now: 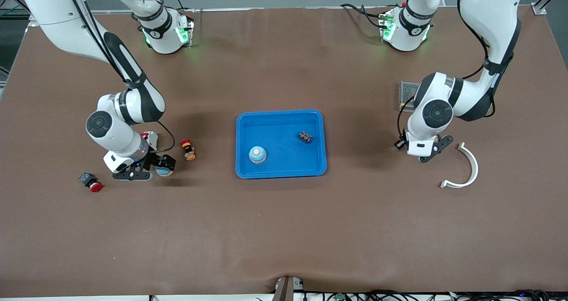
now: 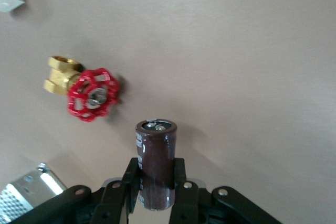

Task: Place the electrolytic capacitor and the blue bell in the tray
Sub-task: 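Grasp the second bell with the right gripper while the left gripper grasps the capacitor, then carry the bell and capacitor over the tray with both grippers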

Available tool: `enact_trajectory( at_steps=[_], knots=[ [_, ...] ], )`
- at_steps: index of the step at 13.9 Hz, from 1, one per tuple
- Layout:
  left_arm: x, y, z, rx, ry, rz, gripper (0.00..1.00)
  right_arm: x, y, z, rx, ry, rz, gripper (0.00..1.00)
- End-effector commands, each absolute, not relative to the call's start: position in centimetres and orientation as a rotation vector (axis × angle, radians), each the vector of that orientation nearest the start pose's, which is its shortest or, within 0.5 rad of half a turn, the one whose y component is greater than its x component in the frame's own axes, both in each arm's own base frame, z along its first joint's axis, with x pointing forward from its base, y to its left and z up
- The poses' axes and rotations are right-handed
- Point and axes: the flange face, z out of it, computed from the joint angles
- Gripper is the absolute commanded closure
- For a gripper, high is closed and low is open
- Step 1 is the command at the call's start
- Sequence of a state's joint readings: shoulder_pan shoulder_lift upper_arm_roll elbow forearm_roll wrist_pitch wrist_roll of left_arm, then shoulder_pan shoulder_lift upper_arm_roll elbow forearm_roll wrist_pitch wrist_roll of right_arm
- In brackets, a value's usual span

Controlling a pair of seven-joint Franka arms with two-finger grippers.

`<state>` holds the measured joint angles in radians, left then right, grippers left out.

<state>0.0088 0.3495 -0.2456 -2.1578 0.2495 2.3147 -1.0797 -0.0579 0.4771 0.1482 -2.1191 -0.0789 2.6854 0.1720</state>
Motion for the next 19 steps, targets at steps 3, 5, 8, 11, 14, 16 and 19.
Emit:
enact_trajectory(
  at_steps=[3,5,8,11,14,16,19],
  knots=[
    [56.0,-17.6,23.8,-2.812,-1.146,0.098,1.0,58.3,5.3,19.0,-3.097,0.053,-0.144,0.0],
    [56.8,-20.3,23.9,-2.791,-1.239,0.081,1.0,58.2,5.4,18.5,-3.095,0.053,-0.141,0.0],
    [57.8,-25.7,24.4,-2.745,-1.439,0.057,1.0,58.1,5.4,17.6,-3.09,0.059,-0.149,0.0],
    [58.4,-30.8,24.9,-2.714,-1.579,0.03,1.0,58.0,5.6,17.3,-3.09,0.053,-0.156,0.67],
    [58.7,-35.0,24.8,-2.692,-1.682,0.026,1.0,57.7,6.3,16.7,-3.086,0.115,-0.132,1.0],
    [58.0,-37.7,24.6,-2.683,-1.717,0.029,1.0,57.6,7.4,17.3,-3.086,0.142,-0.123,1.0],
    [56.5,-40.5,24.0,-2.653,-1.775,0.038,1.0,57.3,9.8,19.4,-3.097,0.217,-0.06,1.0]
  ],
)
